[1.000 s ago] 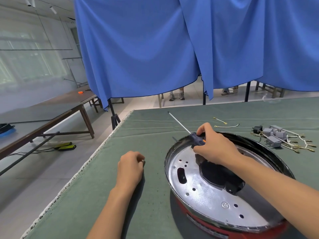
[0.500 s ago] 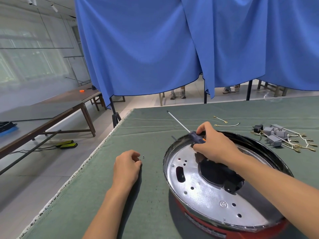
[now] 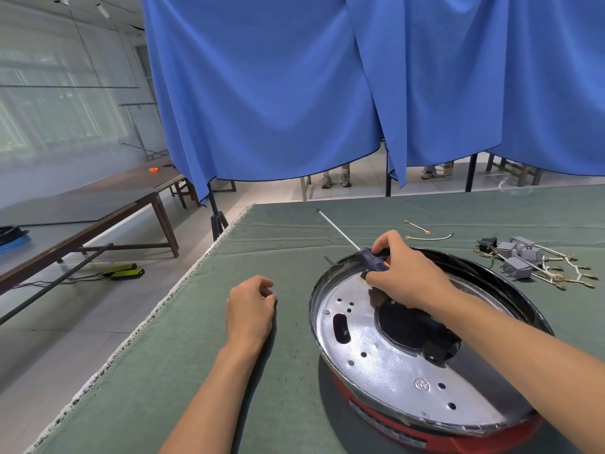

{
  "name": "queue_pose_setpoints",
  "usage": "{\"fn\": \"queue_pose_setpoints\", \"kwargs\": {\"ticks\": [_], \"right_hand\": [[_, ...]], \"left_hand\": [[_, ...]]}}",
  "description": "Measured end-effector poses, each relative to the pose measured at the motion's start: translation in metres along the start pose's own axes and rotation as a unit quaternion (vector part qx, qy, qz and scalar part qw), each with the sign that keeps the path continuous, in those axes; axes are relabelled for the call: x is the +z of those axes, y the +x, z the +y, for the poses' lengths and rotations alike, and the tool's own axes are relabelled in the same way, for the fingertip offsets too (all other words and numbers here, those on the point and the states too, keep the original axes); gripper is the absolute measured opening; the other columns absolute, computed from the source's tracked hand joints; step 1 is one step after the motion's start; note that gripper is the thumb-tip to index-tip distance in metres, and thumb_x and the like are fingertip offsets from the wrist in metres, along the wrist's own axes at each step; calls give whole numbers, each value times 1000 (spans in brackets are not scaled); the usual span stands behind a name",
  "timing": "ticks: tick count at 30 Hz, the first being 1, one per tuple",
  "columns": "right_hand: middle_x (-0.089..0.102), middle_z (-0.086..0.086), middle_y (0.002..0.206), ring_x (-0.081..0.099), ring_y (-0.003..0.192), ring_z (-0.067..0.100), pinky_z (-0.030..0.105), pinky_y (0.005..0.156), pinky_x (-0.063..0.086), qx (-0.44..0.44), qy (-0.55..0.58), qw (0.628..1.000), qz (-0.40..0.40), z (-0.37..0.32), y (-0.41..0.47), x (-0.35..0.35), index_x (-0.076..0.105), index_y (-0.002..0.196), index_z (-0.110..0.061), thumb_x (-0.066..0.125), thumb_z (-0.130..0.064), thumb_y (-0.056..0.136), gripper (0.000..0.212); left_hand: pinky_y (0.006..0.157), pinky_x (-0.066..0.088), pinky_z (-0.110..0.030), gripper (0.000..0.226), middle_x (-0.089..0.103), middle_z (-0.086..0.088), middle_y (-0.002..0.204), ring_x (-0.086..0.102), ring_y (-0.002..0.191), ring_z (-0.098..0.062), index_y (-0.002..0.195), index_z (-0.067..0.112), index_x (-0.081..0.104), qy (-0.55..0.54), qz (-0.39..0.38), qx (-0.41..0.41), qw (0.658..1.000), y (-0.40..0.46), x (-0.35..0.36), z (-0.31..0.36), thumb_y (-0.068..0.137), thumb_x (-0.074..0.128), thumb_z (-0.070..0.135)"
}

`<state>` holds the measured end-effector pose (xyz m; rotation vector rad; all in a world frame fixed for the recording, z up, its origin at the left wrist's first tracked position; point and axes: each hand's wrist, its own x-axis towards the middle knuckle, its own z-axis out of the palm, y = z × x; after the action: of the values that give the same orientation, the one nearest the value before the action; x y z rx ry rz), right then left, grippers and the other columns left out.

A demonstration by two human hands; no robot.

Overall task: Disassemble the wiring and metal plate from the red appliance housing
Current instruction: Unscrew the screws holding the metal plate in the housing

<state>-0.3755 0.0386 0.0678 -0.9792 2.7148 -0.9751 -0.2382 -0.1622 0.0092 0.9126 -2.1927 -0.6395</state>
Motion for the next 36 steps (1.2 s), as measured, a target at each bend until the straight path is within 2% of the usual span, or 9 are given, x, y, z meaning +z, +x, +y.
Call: {"fn": "queue_pose_setpoints", "kwargs": {"ticks": [7, 11, 14, 17, 21, 25, 28, 33, 36], "right_hand": [[58, -6, 75, 55, 60, 17, 30, 55, 43, -3, -2, 1000, 8, 2, 2, 1, 37, 99, -32, 62, -32, 78, 33], [60, 1, 71, 56, 56, 19, 26, 44, 43, -31, 33, 999, 4, 1, -1, 0, 36, 103, -40, 54, -25, 85, 29], [61, 2, 70, 57, 57, 18, 20, 44, 42, -62, 113, 990, 64, -3, -3, -4, 49, 94, -39, 45, -19, 92, 20], [64, 9, 78, 56, 57, 18, 30, 51, 52, -54, 245, 962, 110, -9, -7, -15, 64, 74, -27, 45, -12, 89, 29], [64, 25, 99, 65, 70, 33, 31, 51, 53, -62, 424, 900, 77, -12, -19, -38, 71, 87, -20, 38, -31, 85, 34], [66, 10, 101, 68, 83, 24, 36, 61, 55, -109, 313, 940, 76, -8, -24, -57, 66, 99, -34, 36, -18, 82, 37], [69, 1, 94, 68, 78, 18, 37, 71, 52, -161, 86, 977, 111, -4, -27, -64, 53, 110, -31, 49, 3, 82, 45], [67, 3, 70, 56, 59, 26, 34, 54, 47, -223, -95, 941, 235, 6, -38, -69, 55, 103, -21, 72, -22, 82, 26], [62, 1, 57, 54, 52, 26, 34, 52, 49, -246, -94, 916, 301, 9, -41, -75, 63, 92, -19, 74, -31, 82, 19]], "left_hand": [[79, 51, -35, 10, 66, -4, 88, 63, 83, -22, 90, 14, 70, -98, 43, -36, 994, -4, -7, -2, 82, 65, 14], [77, 43, -27, 12, 64, -6, 91, 57, 82, -19, 85, 14, 70, -102, 82, -47, 990, -9, -13, 3, 85, 59, 10], [66, 53, -34, 15, 66, 2, 75, 63, 70, -20, 72, 19, 66, -134, 8, -60, 989, -20, -16, 24, 86, 59, 15], [47, 52, -34, 24, 65, 1, 63, 63, 55, -25, 68, 14, 65, -155, -108, -71, 979, -39, -15, 52, 87, 59, 28], [49, 56, -44, 32, 64, -5, 63, 61, 47, -21, 77, -3, 60, -186, -134, -95, 969, -47, -34, 72, 85, 49, 26], [48, 56, -46, 32, 64, -7, 63, 63, 52, -27, 77, 0, 60, -141, -184, -96, 968, -57, -47, 82, 79, 51, 30], [54, 58, -43, 10, 60, -1, 76, 65, 64, -28, 71, 24, 48, -66, -201, -81, 974, -64, -44, 90, 74, 57, 21], [47, 57, -43, 34, 64, -4, 86, 68, 66, -30, 103, 18, 56, -70, -232, -73, 967, -60, -37, 92, 76, 43, 2], [47, 57, -45, 42, 69, -9, 88, 69, 65, -33, 105, 13, 62, -76, -259, -57, 961, -49, -32, 98, 78, 36, -5]]}}
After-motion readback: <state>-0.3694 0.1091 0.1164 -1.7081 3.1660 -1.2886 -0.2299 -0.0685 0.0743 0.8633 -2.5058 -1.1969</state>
